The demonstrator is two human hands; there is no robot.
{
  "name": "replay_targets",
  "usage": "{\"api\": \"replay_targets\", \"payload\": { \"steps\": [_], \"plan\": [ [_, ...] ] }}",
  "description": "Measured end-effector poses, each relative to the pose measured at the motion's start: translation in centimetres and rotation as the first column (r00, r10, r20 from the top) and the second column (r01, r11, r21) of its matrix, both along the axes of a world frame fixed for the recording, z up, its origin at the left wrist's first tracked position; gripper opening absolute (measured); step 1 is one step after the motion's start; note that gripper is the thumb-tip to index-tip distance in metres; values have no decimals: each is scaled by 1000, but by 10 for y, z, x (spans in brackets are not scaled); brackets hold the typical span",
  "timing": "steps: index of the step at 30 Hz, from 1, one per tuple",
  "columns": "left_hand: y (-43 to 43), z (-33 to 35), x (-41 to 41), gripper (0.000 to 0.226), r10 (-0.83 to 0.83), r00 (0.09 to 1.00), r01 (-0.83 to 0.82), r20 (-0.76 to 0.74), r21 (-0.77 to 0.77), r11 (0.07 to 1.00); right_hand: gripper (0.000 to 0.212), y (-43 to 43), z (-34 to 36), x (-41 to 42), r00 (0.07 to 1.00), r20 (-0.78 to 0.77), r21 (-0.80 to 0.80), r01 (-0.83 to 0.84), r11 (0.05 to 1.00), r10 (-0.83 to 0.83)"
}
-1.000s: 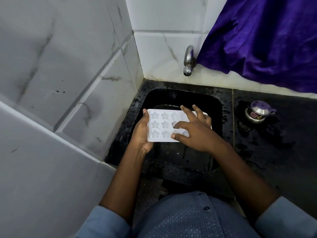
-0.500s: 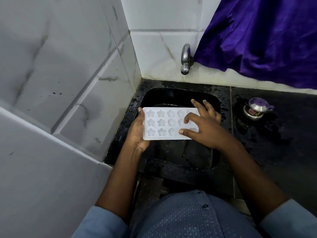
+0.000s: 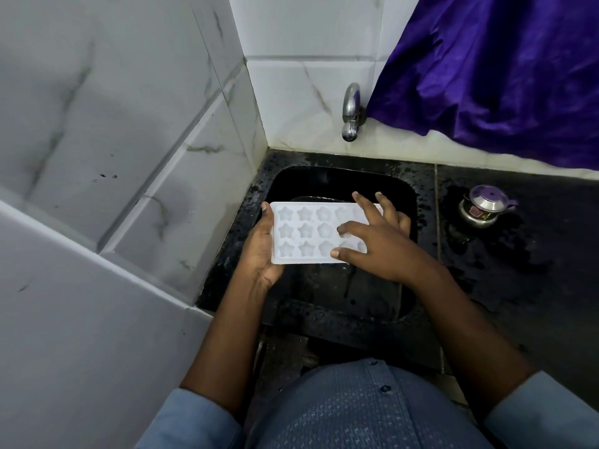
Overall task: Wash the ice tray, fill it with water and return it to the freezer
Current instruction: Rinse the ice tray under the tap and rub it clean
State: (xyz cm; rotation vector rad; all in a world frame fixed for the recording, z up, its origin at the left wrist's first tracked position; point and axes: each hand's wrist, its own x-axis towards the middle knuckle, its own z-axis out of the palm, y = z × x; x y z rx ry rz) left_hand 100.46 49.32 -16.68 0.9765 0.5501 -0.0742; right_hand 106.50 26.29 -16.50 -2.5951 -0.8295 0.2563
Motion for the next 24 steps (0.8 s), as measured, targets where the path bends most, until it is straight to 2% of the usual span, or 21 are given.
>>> {"api": "replay_targets", "payload": {
  "steps": [4, 9, 14, 19, 24],
  "plan": [
    [1, -2, -1, 85, 6, 1000, -6, -29, 25, 1000, 56, 0, -1, 1, 1000, -20, 18, 2, 1000, -1],
    [-1, -2, 1, 86, 22, 998, -20, -56, 33, 999, 59, 0, -1, 3, 1000, -27, 0, -3, 1000, 3],
    [-1, -2, 3, 84, 30, 998, -28, -58, 32, 999, 45, -1, -4, 6, 1000, -15, 19, -5, 1000, 5],
    [-2, -2, 5, 84, 36, 998, -34, -49, 37, 999, 58, -1, -4, 9, 1000, -28, -6, -7, 1000, 7],
    [-3, -1, 5, 84, 18, 999, -16, -40, 26, 1000, 45, -2, -10, 10, 1000, -26, 30, -13, 999, 13]
  ]
}}
